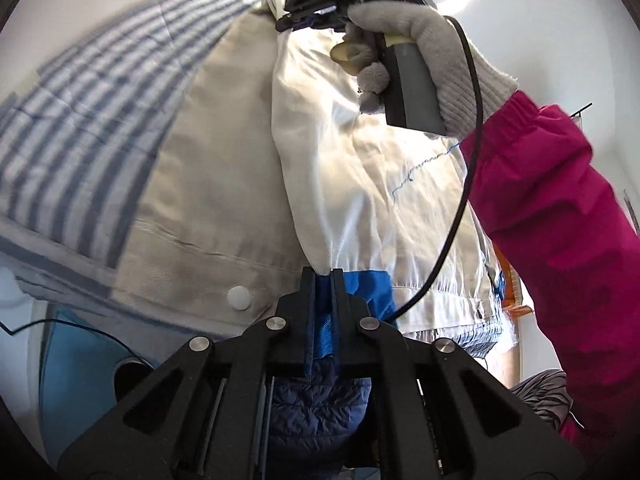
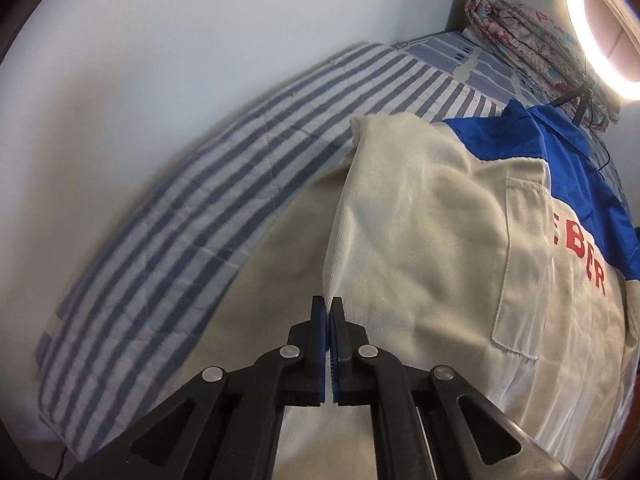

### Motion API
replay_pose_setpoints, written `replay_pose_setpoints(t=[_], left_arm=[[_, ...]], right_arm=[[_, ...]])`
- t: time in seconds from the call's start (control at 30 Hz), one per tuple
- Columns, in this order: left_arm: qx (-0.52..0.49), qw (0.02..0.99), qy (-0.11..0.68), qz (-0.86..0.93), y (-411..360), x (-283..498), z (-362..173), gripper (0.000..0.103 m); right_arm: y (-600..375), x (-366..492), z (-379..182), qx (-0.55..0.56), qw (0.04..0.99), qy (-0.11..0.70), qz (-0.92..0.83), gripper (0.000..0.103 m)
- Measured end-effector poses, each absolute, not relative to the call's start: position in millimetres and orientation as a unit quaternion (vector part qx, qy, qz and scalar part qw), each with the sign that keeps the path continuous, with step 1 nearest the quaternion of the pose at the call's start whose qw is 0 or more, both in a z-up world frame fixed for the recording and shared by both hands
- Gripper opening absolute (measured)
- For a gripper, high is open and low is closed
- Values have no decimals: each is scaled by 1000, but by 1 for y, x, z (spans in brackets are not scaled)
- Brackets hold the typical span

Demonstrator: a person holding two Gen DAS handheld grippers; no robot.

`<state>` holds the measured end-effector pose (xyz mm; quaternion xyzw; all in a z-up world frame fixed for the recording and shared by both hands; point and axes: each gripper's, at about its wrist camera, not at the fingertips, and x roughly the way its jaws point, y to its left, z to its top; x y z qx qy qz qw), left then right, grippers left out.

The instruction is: Fold large clothes

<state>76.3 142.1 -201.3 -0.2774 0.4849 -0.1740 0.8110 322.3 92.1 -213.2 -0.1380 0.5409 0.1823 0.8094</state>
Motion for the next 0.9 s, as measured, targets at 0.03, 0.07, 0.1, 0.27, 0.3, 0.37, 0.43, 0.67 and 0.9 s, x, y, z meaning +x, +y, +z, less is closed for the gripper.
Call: replay_pose_setpoints(t=[0.03, 0.07, 0.1, 0.27, 0.3, 0.37, 0.43, 0.67, 0.9], left_arm=[[-275, 815, 481, -169, 146, 74, -200, 4], [-274, 819, 478, -160, 152, 69, -198, 4], [-276, 821, 476, -151, 158, 66, -197, 4], [-310, 819, 471, -106, 195, 62, -202, 4], [-308, 819, 473, -98, 197, 63, -203, 4], [-295, 822, 480, -88, 204, 64, -203, 4], [-281, 819, 493, -78, 206, 61, -209, 4], [-289, 813, 501, -69, 216, 55, -213, 8], [-260, 854, 448, -54, 222, 42, -178, 25]], right_arm=[[93, 322, -208, -126, 812, 538, 188, 0], [95, 323, -203, -118, 814, 535, 193, 0], [98, 324, -200, -112, 815, 533, 198, 0], [122, 331, -207, -106, 814, 531, 211, 0], [126, 334, -211, -99, 813, 533, 214, 0], [130, 339, -220, -75, 809, 540, 221, 0], [135, 344, -235, -64, 798, 555, 226, 0], [70, 344, -210, 56, 809, 519, 270, 33], [-53, 332, -192, 111, 827, 504, 224, 50]])
